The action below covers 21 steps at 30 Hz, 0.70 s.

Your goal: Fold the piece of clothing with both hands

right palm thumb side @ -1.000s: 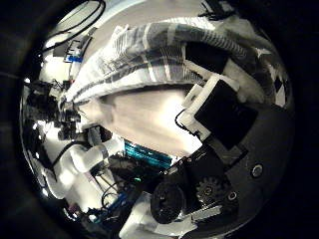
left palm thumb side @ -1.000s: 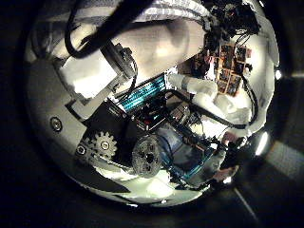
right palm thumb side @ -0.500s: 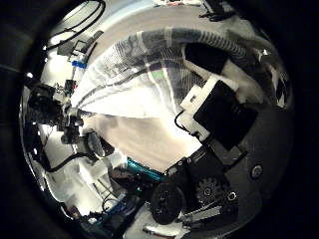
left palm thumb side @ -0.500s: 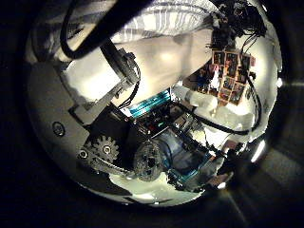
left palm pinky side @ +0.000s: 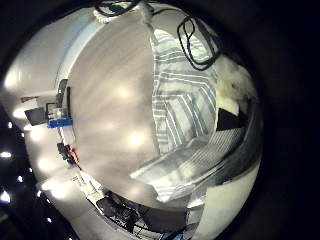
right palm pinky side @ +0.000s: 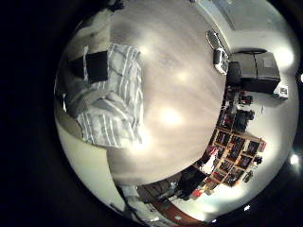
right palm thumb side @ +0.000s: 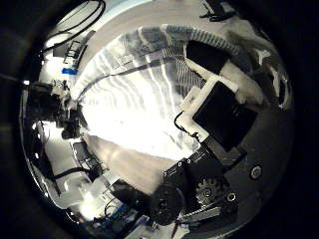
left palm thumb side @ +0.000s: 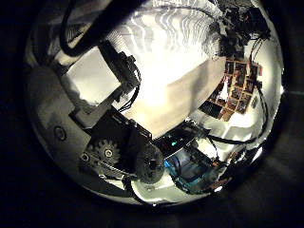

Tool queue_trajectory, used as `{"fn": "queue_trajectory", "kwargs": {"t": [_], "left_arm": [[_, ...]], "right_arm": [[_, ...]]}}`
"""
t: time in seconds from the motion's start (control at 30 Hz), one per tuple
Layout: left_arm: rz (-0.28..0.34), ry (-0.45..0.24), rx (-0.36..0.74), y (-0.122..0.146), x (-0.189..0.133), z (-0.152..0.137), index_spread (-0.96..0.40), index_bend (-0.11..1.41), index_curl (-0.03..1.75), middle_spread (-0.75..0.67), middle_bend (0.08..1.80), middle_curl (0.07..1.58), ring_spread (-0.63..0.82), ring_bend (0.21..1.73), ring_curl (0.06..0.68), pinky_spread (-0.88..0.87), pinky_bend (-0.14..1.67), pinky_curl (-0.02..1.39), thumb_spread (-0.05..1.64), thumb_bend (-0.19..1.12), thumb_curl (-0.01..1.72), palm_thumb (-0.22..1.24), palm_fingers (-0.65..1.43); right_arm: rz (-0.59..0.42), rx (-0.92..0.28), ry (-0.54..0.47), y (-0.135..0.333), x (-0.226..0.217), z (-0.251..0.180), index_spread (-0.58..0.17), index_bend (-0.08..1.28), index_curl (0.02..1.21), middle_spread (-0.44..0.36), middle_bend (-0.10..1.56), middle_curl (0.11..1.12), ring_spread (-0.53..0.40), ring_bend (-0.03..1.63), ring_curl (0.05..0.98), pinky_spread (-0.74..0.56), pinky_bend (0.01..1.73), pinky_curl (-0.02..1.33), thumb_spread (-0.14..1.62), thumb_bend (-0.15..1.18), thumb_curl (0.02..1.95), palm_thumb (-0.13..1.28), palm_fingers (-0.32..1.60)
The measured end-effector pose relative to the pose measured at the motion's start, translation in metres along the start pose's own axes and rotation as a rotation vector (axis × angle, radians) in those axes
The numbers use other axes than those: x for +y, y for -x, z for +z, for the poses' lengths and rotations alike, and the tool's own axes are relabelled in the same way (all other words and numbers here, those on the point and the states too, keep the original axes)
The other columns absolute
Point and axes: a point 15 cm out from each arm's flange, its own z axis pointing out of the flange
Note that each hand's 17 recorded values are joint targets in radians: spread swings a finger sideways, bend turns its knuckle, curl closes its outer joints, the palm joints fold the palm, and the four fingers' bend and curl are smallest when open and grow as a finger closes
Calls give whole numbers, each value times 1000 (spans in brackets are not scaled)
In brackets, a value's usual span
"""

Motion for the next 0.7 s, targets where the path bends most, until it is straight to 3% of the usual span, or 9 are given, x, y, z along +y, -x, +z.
{"fn": "queue_trajectory", "kwargs": {"t": [0.2, 0.33, 0.37, 0.43, 0.53, 0.7], "left_arm": [[-8, -19, 19, 3, -30, 25, -650, 279, 1340, -605, 832, 1060, -465, 1131, 444, -638, 824, 872, 990, -40, 493, 663, 520], [-19, -19, 32, 2, -39, 39, -561, 173, 1223, -461, 528, 970, -353, 1096, 442, -543, 759, 881, 1006, -35, 472, 616, 157], [-25, -22, 41, 2, -40, 41, -528, 158, 1190, -409, 460, 940, -315, 1093, 436, -506, 733, 875, 1011, -35, 466, 606, 101], [-38, -31, 61, 5, -41, 42, -438, 140, 1115, -269, 344, 874, -200, 1049, 417, -387, 651, 864, 1027, -38, 453, 572, -61], [-65, -55, 101, 8, -42, 39, -295, 116, 993, -73, 235, 769, -49, 967, 375, -211, 565, 821, 1043, -35, 438, 541, -104], [-104, -126, 123, 22, -40, 12, -107, 106, 786, 197, 155, 618, 176, 857, 323, 88, 481, 737, 1054, -35, 413, 477, -134]], "right_arm": [[24, 0, -63, -8, -26, 27, -268, 997, 831, -145, 1221, 788, -211, 1331, 690, -257, 1209, 772, 1072, -29, 671, 848, 1094], [52, 3, -88, -24, -33, 32, -307, 778, 778, -165, 1100, 730, -233, 1287, 644, -361, 1161, 722, 1096, -30, 638, 799, 953], [58, 3, -94, -28, -34, 33, -336, 604, 745, -184, 1029, 709, -250, 1300, 640, -414, 1182, 712, 1101, -28, 627, 784, 772], [66, 2, -97, -32, -34, 33, -381, 446, 689, -200, 937, 676, -272, 1272, 616, -434, 1174, 686, 1114, -32, 608, 750, 544], [77, 2, -111, -40, -33, 24, -432, 399, 636, -201, 807, 627, -256, 1198, 586, -311, 1066, 683, 1131, -28, 582, 718, 251], [126, 15, -168, -75, -26, -18, -464, 341, 537, -195, 642, 536, -180, 1071, 490, -43, 983, 610, 1153, -31, 535, 646, 171]]}}
